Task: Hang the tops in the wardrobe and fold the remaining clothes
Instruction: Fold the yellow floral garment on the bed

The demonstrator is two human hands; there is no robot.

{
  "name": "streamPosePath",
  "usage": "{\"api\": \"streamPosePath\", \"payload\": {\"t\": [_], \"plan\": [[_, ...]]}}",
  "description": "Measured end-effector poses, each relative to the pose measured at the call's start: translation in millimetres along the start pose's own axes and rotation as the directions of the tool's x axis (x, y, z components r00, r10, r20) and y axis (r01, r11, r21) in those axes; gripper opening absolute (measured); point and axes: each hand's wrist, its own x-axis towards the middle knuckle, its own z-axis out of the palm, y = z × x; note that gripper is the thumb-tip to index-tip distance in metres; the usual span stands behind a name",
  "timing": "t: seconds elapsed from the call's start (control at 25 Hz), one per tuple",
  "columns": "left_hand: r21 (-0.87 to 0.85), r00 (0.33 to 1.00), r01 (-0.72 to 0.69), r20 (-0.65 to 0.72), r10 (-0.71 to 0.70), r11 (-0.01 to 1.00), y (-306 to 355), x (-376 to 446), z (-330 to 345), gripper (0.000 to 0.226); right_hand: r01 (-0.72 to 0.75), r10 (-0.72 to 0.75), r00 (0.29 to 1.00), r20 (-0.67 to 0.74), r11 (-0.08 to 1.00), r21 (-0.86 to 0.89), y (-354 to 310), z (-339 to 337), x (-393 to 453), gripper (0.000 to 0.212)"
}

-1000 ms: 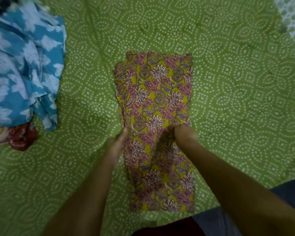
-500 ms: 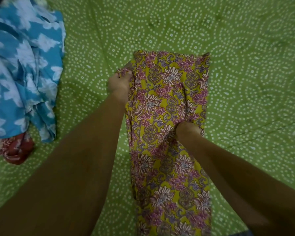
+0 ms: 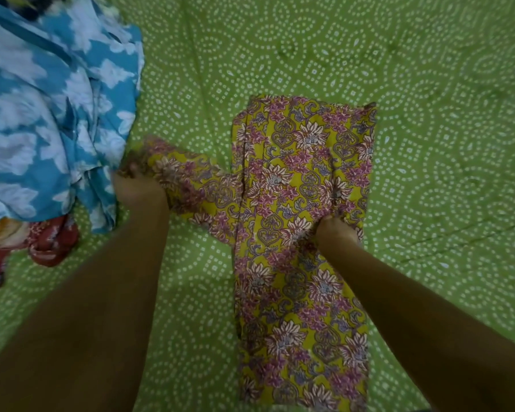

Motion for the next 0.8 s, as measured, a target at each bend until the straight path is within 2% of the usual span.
{"api": "streamPosePath", "payload": {"t": [0.12,0.2,0.24,0.28,0.32,0.36,0.4,0.44,0.48,0.52,0.6,0.64,0.72,0.8], "plan": [[0.135,1.000,-0.009,-0.020,0.012,0.991,-43,3,-42,0.034,-0.071,0.071,0.997,0.003,0.997,0.015,-6,1,-10,0.046],[0.168,0.997,-0.017,0.080,0.003,0.986,-66,5,-56,0.036,-0.141,0.141,0.990,0.020,0.990,0.009,-15,-2,-16,0.049],[0.156,0.996,0.019,0.081,-0.032,0.987,-70,6,-59,0.042,-0.167,0.167,0.986,0.007,0.986,0.005,-21,-5,-20,0.048],[0.186,0.996,0.077,-0.053,-0.069,0.979,-67,8,-58,0.047,-0.171,0.171,0.984,-0.042,0.985,0.001,-27,-8,-23,0.044],[0.331,0.975,0.140,-0.208,-0.072,0.933,-58,9,-56,0.046,-0.151,0.149,0.980,-0.132,0.989,-0.006,-35,-11,-25,0.039],[0.489,0.971,0.125,-0.241,-0.004,0.863,-48,8,-52,0.046,-0.109,0.103,0.965,-0.240,0.994,-0.009,-44,-15,-27,0.034],[0.598,0.993,0.029,-0.109,0.045,0.801,-35,2,-44,0.053,-0.047,0.041,0.940,-0.338,0.999,-0.009,-55,-19,-28,0.029],[0.632,0.991,-0.123,0.116,0.063,0.766,-30,-4,-35,0.066,0.032,-0.030,0.910,-0.413,0.999,-0.001,-65,-23,-29,0.026],[0.623,0.969,-0.175,0.244,0.022,0.763,-24,-11,-31,0.080,0.120,-0.103,0.877,-0.470,0.993,0.006,-76,-26,-29,0.024],[0.601,0.963,-0.109,0.262,-0.067,0.791,-27,-11,-29,0.093,0.205,-0.174,0.837,-0.519,0.979,0.002,-86,-28,-29,0.025],[0.557,0.961,0.080,0.177,-0.213,0.827,-37,-9,-31,0.108,0.343,-0.285,0.757,-0.588,0.939,-0.014,-105,-27,-28,0.028],[0.560,0.970,0.065,0.158,-0.183,0.826,-42,-9,-36,0.111,0.378,-0.305,0.739,-0.600,0.926,-0.004,-115,-27,-27,0.029],[0.621,0.982,-0.144,0.188,0.032,0.771,-45,-10,-41,0.105,0.408,-0.307,0.736,-0.604,0.913,0.033,-132,-28,-23,0.033],[0.584,0.909,-0.412,0.323,0.265,0.699,-33,-5,-33,0.082,0.426,-0.279,0.722,-0.633,0.900,0.089,-146,-31,-16,0.034]]}}
